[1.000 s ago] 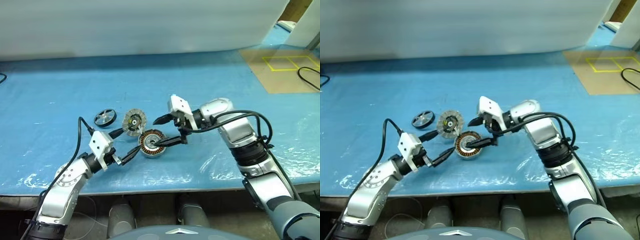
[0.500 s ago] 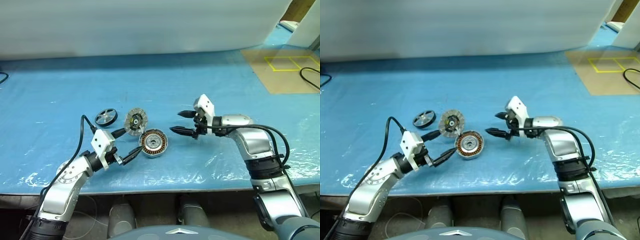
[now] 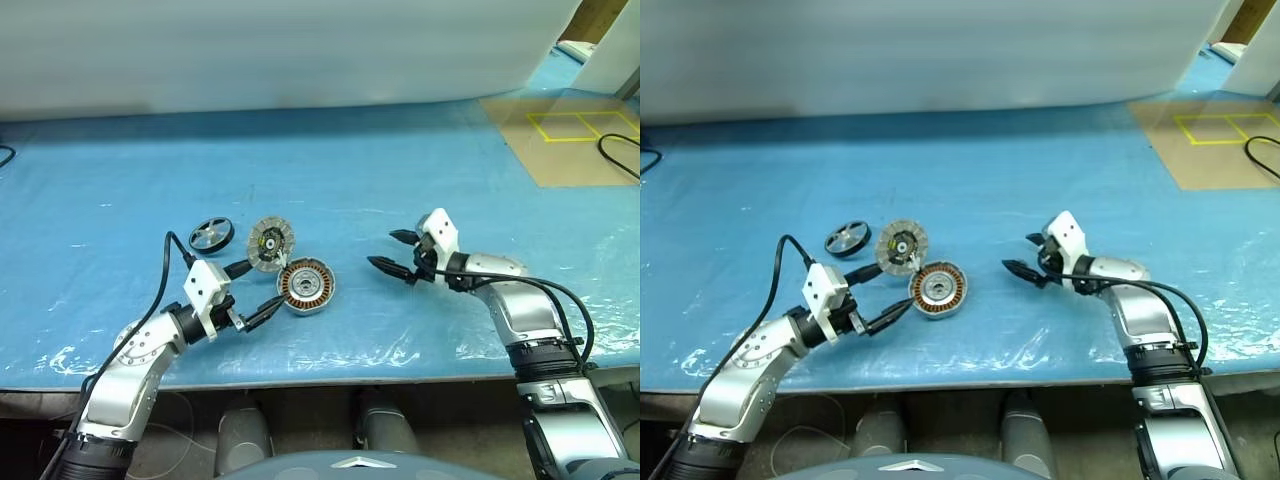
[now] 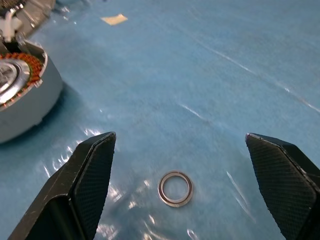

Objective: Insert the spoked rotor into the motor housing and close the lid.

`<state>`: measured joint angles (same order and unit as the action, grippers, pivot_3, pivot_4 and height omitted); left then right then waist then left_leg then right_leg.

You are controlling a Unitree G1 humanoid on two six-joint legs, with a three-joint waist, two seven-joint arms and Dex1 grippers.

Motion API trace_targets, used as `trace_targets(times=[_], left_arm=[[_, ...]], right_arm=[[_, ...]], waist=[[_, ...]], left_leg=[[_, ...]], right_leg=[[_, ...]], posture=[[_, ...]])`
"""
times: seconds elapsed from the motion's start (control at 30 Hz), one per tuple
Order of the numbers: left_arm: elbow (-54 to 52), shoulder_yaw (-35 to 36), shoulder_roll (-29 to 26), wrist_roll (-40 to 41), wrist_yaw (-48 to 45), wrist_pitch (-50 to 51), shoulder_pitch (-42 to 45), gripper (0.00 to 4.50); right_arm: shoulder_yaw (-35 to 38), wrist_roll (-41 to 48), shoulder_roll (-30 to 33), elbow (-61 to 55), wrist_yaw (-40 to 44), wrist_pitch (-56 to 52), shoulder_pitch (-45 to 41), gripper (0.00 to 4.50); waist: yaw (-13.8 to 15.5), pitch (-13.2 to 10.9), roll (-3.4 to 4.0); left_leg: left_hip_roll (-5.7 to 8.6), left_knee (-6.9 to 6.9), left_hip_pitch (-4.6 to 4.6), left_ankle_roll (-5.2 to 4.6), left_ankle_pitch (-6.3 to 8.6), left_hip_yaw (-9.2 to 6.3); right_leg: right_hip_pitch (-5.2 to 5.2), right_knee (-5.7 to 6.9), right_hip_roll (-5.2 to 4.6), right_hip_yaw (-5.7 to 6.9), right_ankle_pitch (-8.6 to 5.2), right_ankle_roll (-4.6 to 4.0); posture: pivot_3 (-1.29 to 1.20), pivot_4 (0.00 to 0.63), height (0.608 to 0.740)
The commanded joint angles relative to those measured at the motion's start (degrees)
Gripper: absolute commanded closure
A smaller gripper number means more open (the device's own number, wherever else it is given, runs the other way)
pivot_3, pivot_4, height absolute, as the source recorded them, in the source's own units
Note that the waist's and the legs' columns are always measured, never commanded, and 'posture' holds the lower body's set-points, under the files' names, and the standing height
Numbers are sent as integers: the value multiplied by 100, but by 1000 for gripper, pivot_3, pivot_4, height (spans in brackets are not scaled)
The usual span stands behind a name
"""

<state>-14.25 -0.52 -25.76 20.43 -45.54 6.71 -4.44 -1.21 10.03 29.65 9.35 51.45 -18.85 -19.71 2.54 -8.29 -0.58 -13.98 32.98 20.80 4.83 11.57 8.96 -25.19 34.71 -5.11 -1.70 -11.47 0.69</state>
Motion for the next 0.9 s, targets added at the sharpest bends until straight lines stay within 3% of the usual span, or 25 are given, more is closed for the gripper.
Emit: trace_targets(times=[0.03, 0.63, 0.77, 0.9], left_arm=[[-155, 2, -4, 57, -12, -37, 60, 0], [-155, 0, -15, 63, -30, 25, 143, 0], [-87, -12, 0, 37, -41, -26, 139, 0], [-38, -16, 8, 20, -54, -63, 128, 0]], right_arm=[[-44, -72, 113, -25, 60, 408, 141, 101], [-311, -319, 193, 209, 36, 585, 290, 101], [-333, -313, 182, 235, 25, 502, 267, 995], [-367, -331, 139, 255, -17, 443, 219, 2426]], waist=[[0, 0, 0], [-4, -1, 1], [-3, -1, 1], [-4, -1, 1]], left_leg=[[0, 0, 0, -4, 2, 0], [0, 0, 2, -10, 6, 0], [0, 0, 2, -10, 6, 0], [0, 0, 2, -10, 6, 0]], right_leg=[[0, 0, 0, 0, 0, 0], [0, -1, -1, 0, -1, 1], [0, -1, 0, -1, -1, 1], [0, -1, 0, -1, -1, 1]], posture=[[0, 150, 740], [0, 150, 740], [0, 150, 740], [0, 150, 740]])
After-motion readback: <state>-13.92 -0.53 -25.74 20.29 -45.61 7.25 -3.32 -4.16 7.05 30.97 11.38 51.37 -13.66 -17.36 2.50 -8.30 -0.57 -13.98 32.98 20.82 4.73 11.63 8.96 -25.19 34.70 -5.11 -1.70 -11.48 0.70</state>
